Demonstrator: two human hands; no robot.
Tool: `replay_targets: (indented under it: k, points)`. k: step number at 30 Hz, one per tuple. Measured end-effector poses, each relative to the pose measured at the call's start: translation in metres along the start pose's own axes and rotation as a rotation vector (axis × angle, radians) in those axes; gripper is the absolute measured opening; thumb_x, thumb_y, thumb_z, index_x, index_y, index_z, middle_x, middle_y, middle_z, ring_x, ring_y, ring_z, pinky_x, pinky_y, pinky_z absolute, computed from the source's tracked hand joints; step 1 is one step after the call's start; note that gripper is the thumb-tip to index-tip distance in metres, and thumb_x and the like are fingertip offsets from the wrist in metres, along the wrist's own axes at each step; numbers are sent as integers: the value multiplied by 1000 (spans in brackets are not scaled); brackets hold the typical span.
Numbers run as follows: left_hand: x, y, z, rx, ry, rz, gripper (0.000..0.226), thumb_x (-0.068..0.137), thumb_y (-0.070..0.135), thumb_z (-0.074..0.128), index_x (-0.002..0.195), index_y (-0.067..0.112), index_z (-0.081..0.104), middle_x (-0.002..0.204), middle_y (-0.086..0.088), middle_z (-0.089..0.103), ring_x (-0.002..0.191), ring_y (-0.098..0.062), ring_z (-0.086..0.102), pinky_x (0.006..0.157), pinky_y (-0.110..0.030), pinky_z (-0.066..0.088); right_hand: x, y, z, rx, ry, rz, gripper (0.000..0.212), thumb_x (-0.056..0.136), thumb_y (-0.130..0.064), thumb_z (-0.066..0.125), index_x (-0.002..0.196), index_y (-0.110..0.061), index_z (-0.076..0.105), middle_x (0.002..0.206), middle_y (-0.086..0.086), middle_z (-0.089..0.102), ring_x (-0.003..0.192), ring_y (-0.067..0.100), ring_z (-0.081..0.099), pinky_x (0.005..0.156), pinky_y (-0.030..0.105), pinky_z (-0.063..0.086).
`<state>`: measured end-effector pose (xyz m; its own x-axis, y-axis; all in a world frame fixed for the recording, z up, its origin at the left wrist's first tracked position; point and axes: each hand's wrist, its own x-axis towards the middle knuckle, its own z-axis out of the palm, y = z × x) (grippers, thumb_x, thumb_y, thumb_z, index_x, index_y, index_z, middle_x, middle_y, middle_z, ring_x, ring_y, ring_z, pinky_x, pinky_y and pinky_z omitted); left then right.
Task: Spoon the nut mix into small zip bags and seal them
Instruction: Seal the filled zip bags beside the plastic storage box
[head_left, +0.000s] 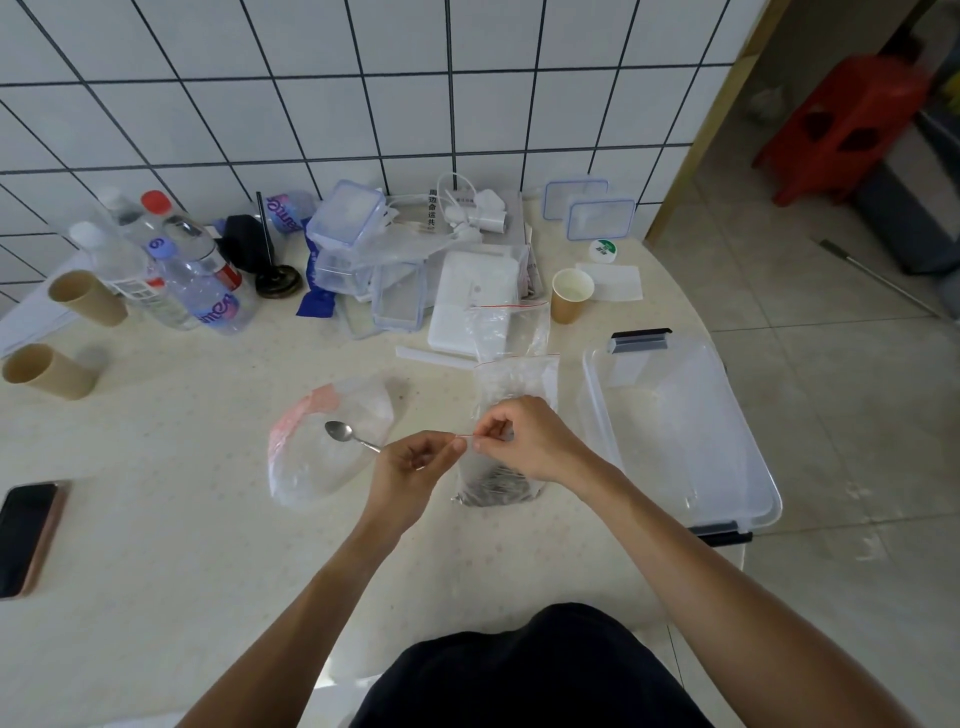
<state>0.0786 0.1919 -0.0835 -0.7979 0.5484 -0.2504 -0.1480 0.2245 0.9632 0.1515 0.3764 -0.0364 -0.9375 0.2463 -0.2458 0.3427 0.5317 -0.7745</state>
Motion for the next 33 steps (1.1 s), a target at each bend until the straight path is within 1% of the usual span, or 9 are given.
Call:
replay_targets:
  k: [4, 10, 15, 19, 22, 24, 26, 30, 33]
  points:
    - [0, 2, 1, 14, -10, 47, 4, 89, 34, 79, 87, 32, 82, 93, 7, 80, 87, -5, 72, 79, -15, 53, 0, -1, 0, 5, -17, 5, 9, 91, -21, 78, 90, -13, 79, 79, -11, 71, 79, 8, 68, 72, 18, 51]
    - [0, 1, 1, 45, -18, 78, 11, 92, 30, 76, 88, 21, 80, 91, 4, 78, 83, -6, 70, 77, -16, 51, 0, -2, 3, -1, 8, 0, 10, 91, -23, 78, 86, -15, 79, 76, -15, 69, 76, 7, 68, 72, 23, 55]
    - [0, 3, 1, 97, -55, 69, 10, 95, 28, 74, 93, 20, 80, 96, 6, 79, 91, -10, 73, 84, -20, 52, -1, -3, 6, -42, 9, -21, 8, 90, -23, 77, 85, -16, 79, 77, -13, 70, 76, 10, 68, 71, 27, 54]
    - [-3, 7, 1, 121, -36, 81, 8, 93, 28, 75, 90, 23, 80, 94, 8, 79, 91, -9, 73, 86, -23, 53, -4, -4, 6, -86, 21, -53, 9, 92, -22, 75, 85, -17, 77, 78, -14, 67, 77, 10, 66, 70, 26, 52]
    - [-5, 9, 2, 141, -31, 91, 10, 94, 28, 74, 90, 20, 79, 93, 7, 78, 91, -10, 72, 87, -25, 53, -8, -5, 7, -176, 67, -132, 12, 93, -25, 71, 87, -16, 76, 83, -13, 66, 81, 10, 63, 79, 23, 44]
    - [-5, 12, 2, 149, -38, 84, 13, 95, 29, 73, 90, 17, 78, 93, 7, 77, 91, -10, 71, 86, -23, 51, -12, -4, 7, -288, 112, -228, 14, 95, -26, 67, 90, -16, 75, 89, -9, 69, 86, 11, 60, 88, 27, 42]
    - [-5, 14, 2, 167, -43, 83, 15, 96, 29, 72, 90, 16, 77, 93, 7, 77, 91, -12, 70, 86, -24, 51, -17, -1, 6, -344, 144, -287, 15, 96, -27, 65, 92, -16, 74, 91, -8, 70, 92, 12, 58, 94, 28, 40]
    - [-4, 15, -4, 165, -28, 58, 15, 97, 27, 73, 87, 16, 76, 91, 8, 76, 91, -13, 69, 89, -27, 51, -24, 10, -7, -390, 164, -321, 12, 94, -21, 67, 87, -14, 73, 89, -6, 68, 92, 15, 59, 97, 32, 42]
    - [-4, 13, -9, 154, -31, 39, 16, 97, 27, 73, 84, 18, 75, 89, 8, 76, 88, -10, 68, 88, -26, 49, -27, 20, -19, -435, 149, -324, 13, 95, -21, 66, 86, -13, 70, 88, -5, 66, 91, 14, 59, 98, 30, 39]
